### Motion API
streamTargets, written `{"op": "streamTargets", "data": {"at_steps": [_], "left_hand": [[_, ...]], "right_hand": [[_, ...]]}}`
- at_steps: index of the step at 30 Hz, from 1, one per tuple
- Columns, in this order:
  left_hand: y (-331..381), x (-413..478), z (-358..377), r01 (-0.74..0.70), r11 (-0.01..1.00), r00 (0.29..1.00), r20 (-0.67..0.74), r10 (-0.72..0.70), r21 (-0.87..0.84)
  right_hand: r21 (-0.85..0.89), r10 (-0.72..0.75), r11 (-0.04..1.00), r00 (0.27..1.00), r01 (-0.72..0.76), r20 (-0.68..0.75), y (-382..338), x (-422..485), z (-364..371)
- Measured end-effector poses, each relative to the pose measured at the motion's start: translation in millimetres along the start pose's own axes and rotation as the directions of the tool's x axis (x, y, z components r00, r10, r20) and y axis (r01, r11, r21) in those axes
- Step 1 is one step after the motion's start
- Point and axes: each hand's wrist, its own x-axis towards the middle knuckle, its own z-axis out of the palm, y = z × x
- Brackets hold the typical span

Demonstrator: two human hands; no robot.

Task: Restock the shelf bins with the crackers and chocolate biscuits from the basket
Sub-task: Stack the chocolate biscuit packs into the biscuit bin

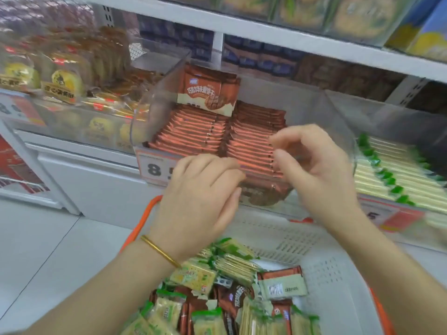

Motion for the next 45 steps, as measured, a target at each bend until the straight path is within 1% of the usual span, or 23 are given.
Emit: {"op": "streamTargets", "data": {"at_steps": [2,4,5,7,9,11,14,16,21,24,26,28,31,33,35,37,39,40,41,42,43,44,45], "left_hand": [[21,-16,11,-0.095,0.995,0.989,0.108,0.097,-0.016],[40,-33,27,-0.147,0.989,0.94,0.307,0.15,-0.033],[47,-41,36,-0.152,0.987,0.898,0.411,0.157,-0.045],[57,-56,52,-0.111,0.99,0.806,0.575,0.142,-0.09],[60,-68,63,-0.059,0.991,0.748,0.653,0.121,-0.117],[59,-76,69,-0.004,0.994,0.729,0.681,0.077,-0.107],[55,-83,71,0.053,0.994,0.696,0.718,0.03,-0.092],[50,-90,71,0.061,0.996,0.678,0.735,0.007,-0.066],[41,-100,77,0.082,0.995,0.68,0.733,-0.017,-0.054],[44,-91,82,0.061,0.996,0.675,0.737,0.009,-0.067],[46,-88,88,0.11,0.989,0.652,0.758,0.001,-0.096],[47,-86,91,0.138,0.985,0.625,0.78,-0.008,-0.101],[49,-86,90,0.15,0.986,0.602,0.798,-0.03,-0.077],[49,-87,88,0.176,0.983,0.574,0.817,-0.059,-0.053],[50,-86,86,0.226,0.974,0.539,0.835,-0.109,-0.019],[50,-82,83,0.346,0.938,0.5,0.843,-0.197,0.014],[51,-76,77,0.578,0.816,0.433,0.841,-0.324,0.016],[51,-73,76,0.744,0.668,0.358,0.848,-0.392,-0.006],[51,-69,73,0.906,0.422,0.23,0.869,-0.439,-0.026],[50,-65,71,0.992,0.123,0.085,0.9,-0.427,-0.035],[49,-61,67,0.989,-0.142,-0.01,0.924,-0.381,-0.048],[47,-60,66,0.947,-0.313,-0.043,0.936,-0.35,-0.074],[46,-59,64,0.916,-0.384,-0.027,0.938,-0.345,-0.115]], "right_hand": [[0.053,0.097,0.993,0.993,-0.101,0.066,15,-57,-10],[-0.02,0.269,0.963,0.95,-0.269,0.156,49,-110,-10],[-0.111,0.384,0.923,0.896,-0.368,0.224,71,-133,-6],[-0.344,0.591,0.802,0.73,-0.488,0.342,120,-169,8],[-0.54,0.671,0.724,0.617,-0.429,0.41,162,-188,24],[-0.669,0.704,0.679,0.525,-0.303,0.477,189,-198,36],[-0.801,0.736,0.599,0.394,0.001,0.55,220,-212,43],[-0.816,0.744,0.552,0.339,0.171,0.575,232,-222,42],[-0.788,0.705,0.498,0.361,0.361,0.611,241,-235,45],[-0.788,0.667,0.47,0.425,0.397,0.612,238,-235,46],[-0.779,0.613,0.453,0.483,0.434,0.625,231,-231,47],[-0.771,0.597,0.454,0.49,0.447,0.635,222,-228,45],[-0.774,0.636,0.506,0.441,0.38,0.633,209,-223,39],[-0.806,0.669,0.505,0.451,0.307,0.591,194,-212,35],[-0.83,0.7,0.53,0.462,0.174,0.544,174,-193,32],[-0.792,0.706,0.611,0.469,-0.024,0.53,150,-171,25],[-0.68,0.674,0.707,0.473,-0.192,0.567,122,-151,14],[-0.613,0.635,0.753,0.509,-0.241,0.581,108,-145,9],[-0.534,0.562,0.809,0.589,-0.245,0.582,94,-142,6],[-0.462,0.442,0.869,0.702,-0.18,0.558,81,-142,4],[-0.426,0.277,0.904,0.813,-0.04,0.512,72,-144,4],[-0.441,0.102,0.888,0.88,0.129,0.463,67,-148,6],[-0.471,-0.022,0.846,0.899,0.251,0.438,62,-153,9]]}}
